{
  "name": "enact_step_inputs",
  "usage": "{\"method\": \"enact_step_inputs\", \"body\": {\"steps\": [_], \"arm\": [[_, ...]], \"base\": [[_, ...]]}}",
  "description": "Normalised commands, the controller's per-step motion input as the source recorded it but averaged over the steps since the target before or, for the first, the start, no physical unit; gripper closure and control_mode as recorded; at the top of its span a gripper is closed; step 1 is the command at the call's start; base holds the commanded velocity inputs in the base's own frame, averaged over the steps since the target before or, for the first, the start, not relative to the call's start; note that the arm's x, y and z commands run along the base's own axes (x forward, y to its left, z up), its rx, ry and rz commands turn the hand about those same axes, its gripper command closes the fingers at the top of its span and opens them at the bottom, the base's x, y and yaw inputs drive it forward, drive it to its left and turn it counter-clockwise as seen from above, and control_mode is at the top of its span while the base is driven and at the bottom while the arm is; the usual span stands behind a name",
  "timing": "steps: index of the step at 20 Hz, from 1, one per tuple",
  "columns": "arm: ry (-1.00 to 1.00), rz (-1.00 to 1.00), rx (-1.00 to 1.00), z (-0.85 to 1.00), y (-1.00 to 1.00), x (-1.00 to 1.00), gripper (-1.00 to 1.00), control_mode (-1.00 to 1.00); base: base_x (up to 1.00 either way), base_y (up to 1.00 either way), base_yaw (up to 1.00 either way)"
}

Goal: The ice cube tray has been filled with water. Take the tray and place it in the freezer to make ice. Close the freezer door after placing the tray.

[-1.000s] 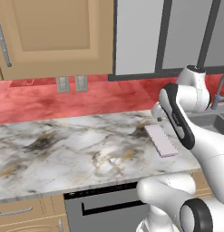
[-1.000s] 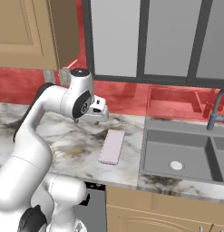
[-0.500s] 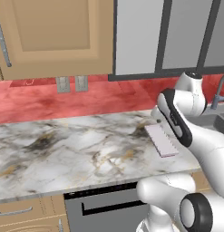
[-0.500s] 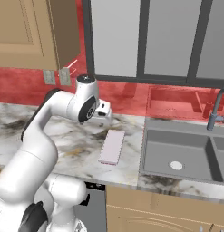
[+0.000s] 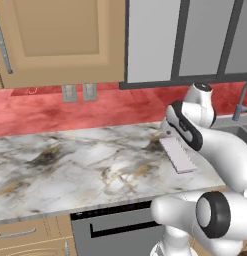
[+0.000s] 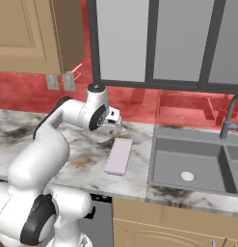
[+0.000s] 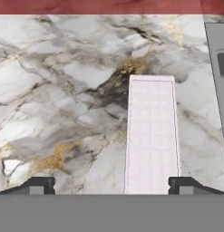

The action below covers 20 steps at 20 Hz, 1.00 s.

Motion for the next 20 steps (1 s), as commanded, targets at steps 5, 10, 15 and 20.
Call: {"method": "enact_step_inputs", "body": {"steps": [5,10,15,20], "arm": [[0.00,0.00,0.00,-0.24,-0.01,0.45,-1.00,-1.00],[0.00,0.00,0.00,-0.29,-0.06,0.41,-1.00,-1.00],[0.01,0.00,0.00,-0.21,-0.15,0.33,-1.00,-1.00],[0.01,0.02,0.00,-0.23,-0.19,0.31,-1.00,-1.00]], "base": [[0.00,0.00,0.00],[0.00,0.00,0.00],[0.00,0.00,0.00],[0.00,0.00,0.00]]}}
